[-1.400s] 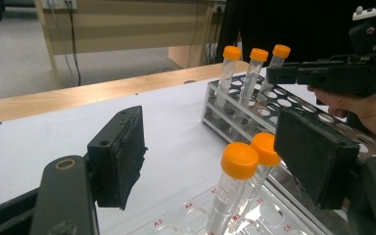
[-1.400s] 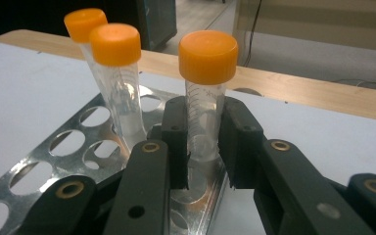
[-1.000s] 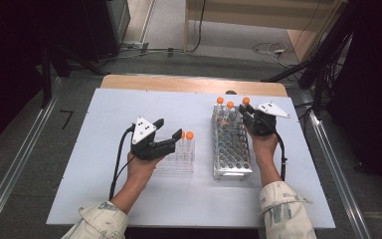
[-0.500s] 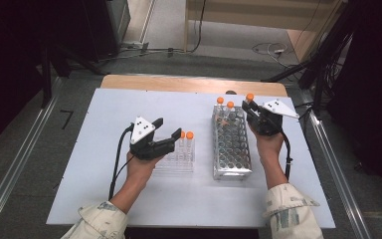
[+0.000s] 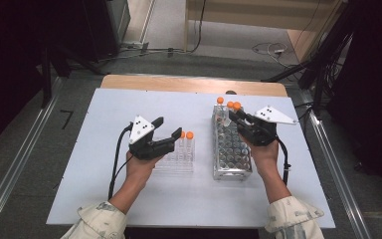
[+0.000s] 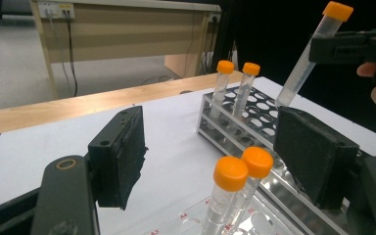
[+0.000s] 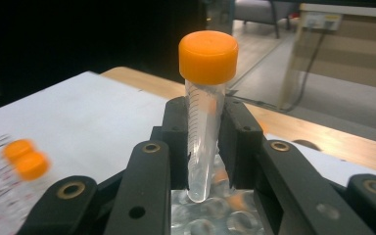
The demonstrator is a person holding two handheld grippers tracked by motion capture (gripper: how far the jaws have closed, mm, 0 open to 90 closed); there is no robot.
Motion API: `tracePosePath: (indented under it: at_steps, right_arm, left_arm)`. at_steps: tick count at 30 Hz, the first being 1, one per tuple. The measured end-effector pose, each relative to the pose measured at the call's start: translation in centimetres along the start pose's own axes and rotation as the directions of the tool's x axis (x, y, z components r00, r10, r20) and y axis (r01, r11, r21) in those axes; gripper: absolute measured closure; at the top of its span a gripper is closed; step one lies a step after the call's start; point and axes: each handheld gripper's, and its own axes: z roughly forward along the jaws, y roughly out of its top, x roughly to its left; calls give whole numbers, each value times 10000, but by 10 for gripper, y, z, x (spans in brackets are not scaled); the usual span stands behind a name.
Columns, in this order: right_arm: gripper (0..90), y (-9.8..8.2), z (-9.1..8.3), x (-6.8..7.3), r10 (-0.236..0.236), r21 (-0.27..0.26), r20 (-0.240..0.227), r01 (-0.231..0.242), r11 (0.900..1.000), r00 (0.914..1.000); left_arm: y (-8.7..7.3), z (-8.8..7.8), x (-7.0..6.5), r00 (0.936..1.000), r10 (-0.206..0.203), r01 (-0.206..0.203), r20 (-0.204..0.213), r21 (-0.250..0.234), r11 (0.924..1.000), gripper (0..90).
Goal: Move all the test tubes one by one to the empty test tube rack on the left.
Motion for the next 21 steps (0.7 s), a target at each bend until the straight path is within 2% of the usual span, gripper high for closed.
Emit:
tracePosePath:
  at_steps: [2,4,9,17,21]
  right_arm:
    - [719,0,1,3,-33,133,-139,35,9999,9999]
    - [719,-1,2,12,-178,329,-521,195,9993,9985]
    - [719,-4,4,27,-389,624,-1060,457,9970,9936]
    - [719,-14,6,40,-551,1088,-1500,719,9915,9872]
    - [719,-13,4,46,-620,1082,-1789,823,9907,9819]
  left_arm:
    - [1,0,-1,10000,22,-22,51,-26,10000,277]
    - [3,-2,-2,9999,117,-117,111,-2,9999,277]
    - [5,-4,-7,9993,247,-246,295,-37,9997,277]
    - [7,-4,-14,9971,508,-510,560,28,9987,277]
    - [9,-4,-19,9951,560,-564,811,23,9984,288]
